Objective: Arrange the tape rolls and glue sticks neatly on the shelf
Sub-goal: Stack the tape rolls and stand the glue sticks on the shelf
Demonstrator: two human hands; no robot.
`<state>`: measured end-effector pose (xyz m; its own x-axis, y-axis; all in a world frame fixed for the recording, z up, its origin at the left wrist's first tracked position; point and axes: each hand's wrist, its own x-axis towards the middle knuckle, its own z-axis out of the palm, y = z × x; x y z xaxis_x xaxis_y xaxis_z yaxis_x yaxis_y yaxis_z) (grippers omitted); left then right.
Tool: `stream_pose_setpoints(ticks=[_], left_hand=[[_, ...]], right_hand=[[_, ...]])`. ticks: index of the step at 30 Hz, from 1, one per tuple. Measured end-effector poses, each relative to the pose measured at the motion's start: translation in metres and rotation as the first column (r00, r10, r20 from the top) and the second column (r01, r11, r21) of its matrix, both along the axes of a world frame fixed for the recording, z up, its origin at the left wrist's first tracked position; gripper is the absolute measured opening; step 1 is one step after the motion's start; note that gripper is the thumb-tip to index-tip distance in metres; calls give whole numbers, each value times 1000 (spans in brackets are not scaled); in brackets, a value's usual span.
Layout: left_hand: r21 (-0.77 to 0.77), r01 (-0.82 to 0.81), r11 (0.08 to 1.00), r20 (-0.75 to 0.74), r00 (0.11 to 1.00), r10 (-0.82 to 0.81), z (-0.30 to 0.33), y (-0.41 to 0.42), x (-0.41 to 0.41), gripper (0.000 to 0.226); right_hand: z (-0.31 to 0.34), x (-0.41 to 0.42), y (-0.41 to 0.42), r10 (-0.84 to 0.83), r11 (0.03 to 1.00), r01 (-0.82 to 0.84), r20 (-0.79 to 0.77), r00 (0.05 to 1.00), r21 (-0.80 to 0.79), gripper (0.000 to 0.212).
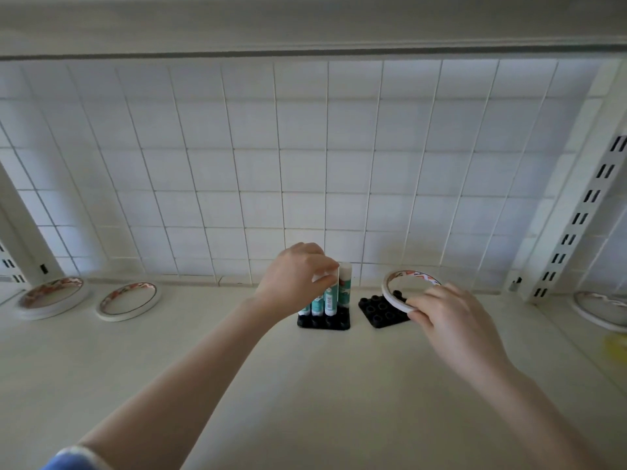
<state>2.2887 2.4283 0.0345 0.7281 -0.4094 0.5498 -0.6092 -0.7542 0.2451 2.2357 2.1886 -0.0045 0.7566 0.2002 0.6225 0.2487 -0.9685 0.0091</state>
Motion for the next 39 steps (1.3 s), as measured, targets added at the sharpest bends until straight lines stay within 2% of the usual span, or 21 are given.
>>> stream_pose_setpoints(ticks=[8,16,19,23,25,33,36,39], left_hand=[[13,15,1000,7,1000,-15,0,1,5,13],[111,-19,994,261,965,-11,-13,-2,2,35],[102,-73,992,299,953,39,-21,-4,-1,31],[95,-106,990,325,943,70,-22,-8,-3,12],[99,-103,990,324,944,66,-21,-9,-6,6],[135,-75,988,240,970,40,-16,-6,-12,15],[110,-101,989,159,984,82,-10,-8,-18,12],[51,-157,986,96,984,152,-6,-10,-23,24]], right_hand=[[-3,-1,-2,-19,999,19,23,1000,-30,25],[-2,0,-1,18,1000,-18,51,999,-7,30],[-3,0,-1,27,1000,-26,37,999,-7,30],[-1,-1,-2,13,1000,-13,30,999,-14,31],[1,-3,-2,12,1000,-12,30,999,-12,32],[11,-17,-1,4,1000,-3,58,998,-12,43],[18,-18,-1,12,1000,-12,58,998,-5,38],[26,-19,1,42,999,-43,63,997,15,44]])
